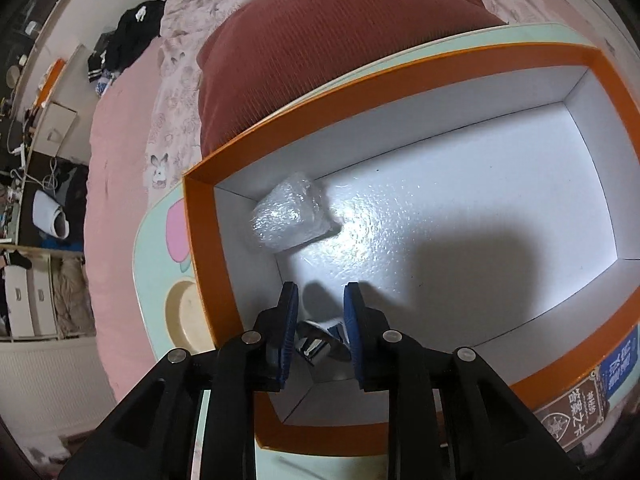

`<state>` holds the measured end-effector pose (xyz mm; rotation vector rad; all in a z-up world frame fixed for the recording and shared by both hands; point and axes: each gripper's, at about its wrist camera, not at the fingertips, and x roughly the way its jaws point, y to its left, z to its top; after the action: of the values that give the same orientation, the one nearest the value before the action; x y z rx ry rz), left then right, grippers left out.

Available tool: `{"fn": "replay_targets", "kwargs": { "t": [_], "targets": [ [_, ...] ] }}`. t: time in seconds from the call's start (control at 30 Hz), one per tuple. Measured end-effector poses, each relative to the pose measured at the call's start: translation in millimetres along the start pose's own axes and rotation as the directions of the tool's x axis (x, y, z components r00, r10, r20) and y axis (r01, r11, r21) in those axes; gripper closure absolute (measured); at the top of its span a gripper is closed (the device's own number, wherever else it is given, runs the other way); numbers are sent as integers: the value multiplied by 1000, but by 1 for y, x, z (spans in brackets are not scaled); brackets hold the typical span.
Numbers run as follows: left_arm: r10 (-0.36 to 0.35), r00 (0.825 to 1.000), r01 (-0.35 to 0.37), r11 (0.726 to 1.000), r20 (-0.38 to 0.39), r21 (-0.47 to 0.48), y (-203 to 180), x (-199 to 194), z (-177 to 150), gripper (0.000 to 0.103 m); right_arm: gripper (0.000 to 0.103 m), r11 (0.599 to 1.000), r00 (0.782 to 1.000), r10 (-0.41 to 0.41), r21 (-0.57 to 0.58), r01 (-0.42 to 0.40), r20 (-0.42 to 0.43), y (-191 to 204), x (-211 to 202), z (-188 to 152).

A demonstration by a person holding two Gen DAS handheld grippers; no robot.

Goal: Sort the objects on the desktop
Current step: 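Reach into the box and grasp the clear plastic wrap with the left gripper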

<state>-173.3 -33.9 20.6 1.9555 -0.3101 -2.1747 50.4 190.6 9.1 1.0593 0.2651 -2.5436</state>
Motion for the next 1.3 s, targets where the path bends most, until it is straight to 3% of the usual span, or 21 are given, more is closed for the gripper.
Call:
{"fn": "replay_targets", "kwargs": {
  "t": [0.17,0.27,0.37,0.43,0.53,0.67,0.7,0.73,0.77,0.83,0.9,0.93,1.0,1.03,1.07,1.2,1.3],
  "targets": [
    [-50,998,50,999,-24,-3,2,2,3,78,0,1000,1000,0,1,0,0,0,0,0],
    [-129,991,130,991,33,-34,6,-15,2,78,0,1000,1000,0,1,0,0,1,0,2],
    [-262,956,273,959,134,-73,17,-44,-3,78,0,1000,1000,0,1,0,0,0,0,1],
    [-290,939,313,943,184,-112,26,-56,-5,78,0,1000,1000,0,1,0,0,1,0,1],
    [-198,964,231,956,179,-183,29,-48,2,75,0,1000,1000,0,1,0,1,0,0,1],
    [-128,978,164,960,167,-226,19,-27,14,75,0,1000,1000,0,1,0,1,1,0,1],
    [-104,982,139,963,156,-229,14,-21,16,72,0,1000,1000,0,1,0,2,1,-1,0],
    [-59,985,94,971,163,-221,11,-17,18,55,0,1000,1000,0,0,0,2,2,1,3],
    [-6,986,40,979,166,-202,3,-15,20,45,0,1000,1000,1,1,-1,2,2,1,3],
    [43,989,-19,985,142,-169,0,-3,27,37,0,1000,1000,0,0,0,2,2,1,3],
    [90,982,-62,984,163,-170,-4,-2,27,36,0,1000,1000,1,1,-1,2,3,2,5],
    [82,983,-53,982,161,-180,-3,-2,26,39,0,1000,1000,0,1,0,2,5,3,8],
    [55,985,-22,981,164,-195,2,-3,27,58,0,1000,1000,0,1,0,3,5,3,9],
    [93,982,-60,979,164,-197,5,-2,27,76,0,1000,1000,0,2,0,2,5,3,8],
    [97,981,-62,978,170,-199,8,-3,26,76,0,1000,1000,0,2,0,3,5,3,9],
    [8,973,43,976,230,-213,21,-13,16,83,0,1000,1000,0,2,0,2,6,3,10],
    [-85,945,161,962,317,-221,37,-28,11,84,0,1000,1000,0,2,0,3,7,3,11]
  ]
}}
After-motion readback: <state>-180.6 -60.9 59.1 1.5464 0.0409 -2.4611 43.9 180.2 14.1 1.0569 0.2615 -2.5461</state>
